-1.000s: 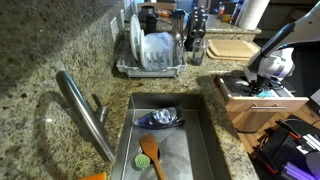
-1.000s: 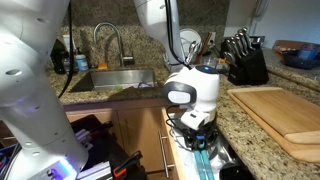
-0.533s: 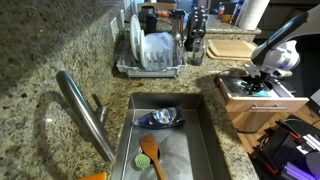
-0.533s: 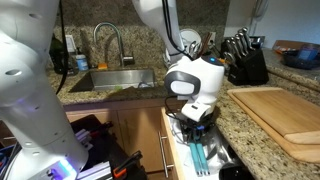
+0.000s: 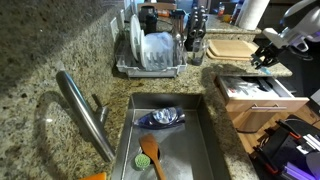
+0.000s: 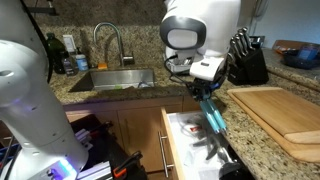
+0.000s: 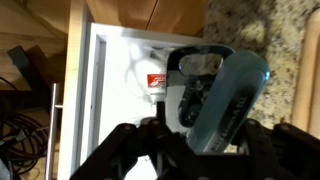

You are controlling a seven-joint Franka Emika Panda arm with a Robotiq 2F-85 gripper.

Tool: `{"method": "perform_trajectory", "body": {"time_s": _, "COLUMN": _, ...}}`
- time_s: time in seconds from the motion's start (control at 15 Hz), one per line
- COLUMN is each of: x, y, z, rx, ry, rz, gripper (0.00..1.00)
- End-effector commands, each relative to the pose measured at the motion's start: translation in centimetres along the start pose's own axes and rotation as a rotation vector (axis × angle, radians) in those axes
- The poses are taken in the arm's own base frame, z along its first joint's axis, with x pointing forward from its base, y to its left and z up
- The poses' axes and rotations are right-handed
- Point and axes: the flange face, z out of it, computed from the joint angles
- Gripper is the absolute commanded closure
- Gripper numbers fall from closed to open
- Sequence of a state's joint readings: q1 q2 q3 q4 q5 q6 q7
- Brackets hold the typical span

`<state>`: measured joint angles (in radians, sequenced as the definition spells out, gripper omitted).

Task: Remove the blue can opener from the drawer

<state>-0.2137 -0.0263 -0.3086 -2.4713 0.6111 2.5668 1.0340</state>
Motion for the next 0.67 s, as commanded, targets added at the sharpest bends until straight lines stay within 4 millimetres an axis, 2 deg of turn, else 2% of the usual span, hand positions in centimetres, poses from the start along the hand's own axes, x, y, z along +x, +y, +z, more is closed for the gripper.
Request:
{"method": "perform_trajectory", "body": {"time_s": 0.0, "x": -1.3, "y": 0.5, "z": -9.0, "rx": 0.114, "ry": -0.159, "rz": 0.012, "gripper": 0.7}}
{"method": "perform_trajectory", "body": {"time_s": 0.07, "x": -2.1, "y": 0.3, "z": -11.4, "rx": 0.142, "ry": -0.201, "rz": 0.028, "gripper": 0.7}}
{"method": "perform_trajectory", "body": {"time_s": 0.13, "x": -1.3, "y": -0.4, "z": -7.3, "rx": 0.091, "ry": -0.121, "rz": 0.014, "gripper": 0.7}}
{"method": "perform_trajectory", "body": {"time_s": 0.2, "x": -1.6, "y": -0.4, "z": -9.2, "rx": 0.117, "ry": -0.141, "rz": 0.009, "gripper": 0.45}}
{"method": "perform_trajectory", "body": {"time_s": 0.27, "x": -1.7, "y": -0.3, "z": -9.5, "rx": 0.124, "ry": -0.144, "rz": 0.008, "gripper": 0.45}}
{"method": "perform_trajectory", "body": {"time_s": 0.4, "x": -1.5, "y": -0.2, "z": -8.2, "rx": 0.099, "ry": -0.135, "rz": 0.012, "gripper": 0.45}}
{"method": "perform_trajectory", "body": {"time_s": 0.47, "x": -1.4, "y": -0.1, "z": -7.5, "rx": 0.084, "ry": -0.13, "rz": 0.016, "gripper": 0.7}}
{"method": "perform_trajectory", "body": {"time_s": 0.6, "x": -3.4, "y": -2.1, "z": -5.2, "rx": 0.141, "ry": -0.101, "rz": 0.015, "gripper": 0.7}}
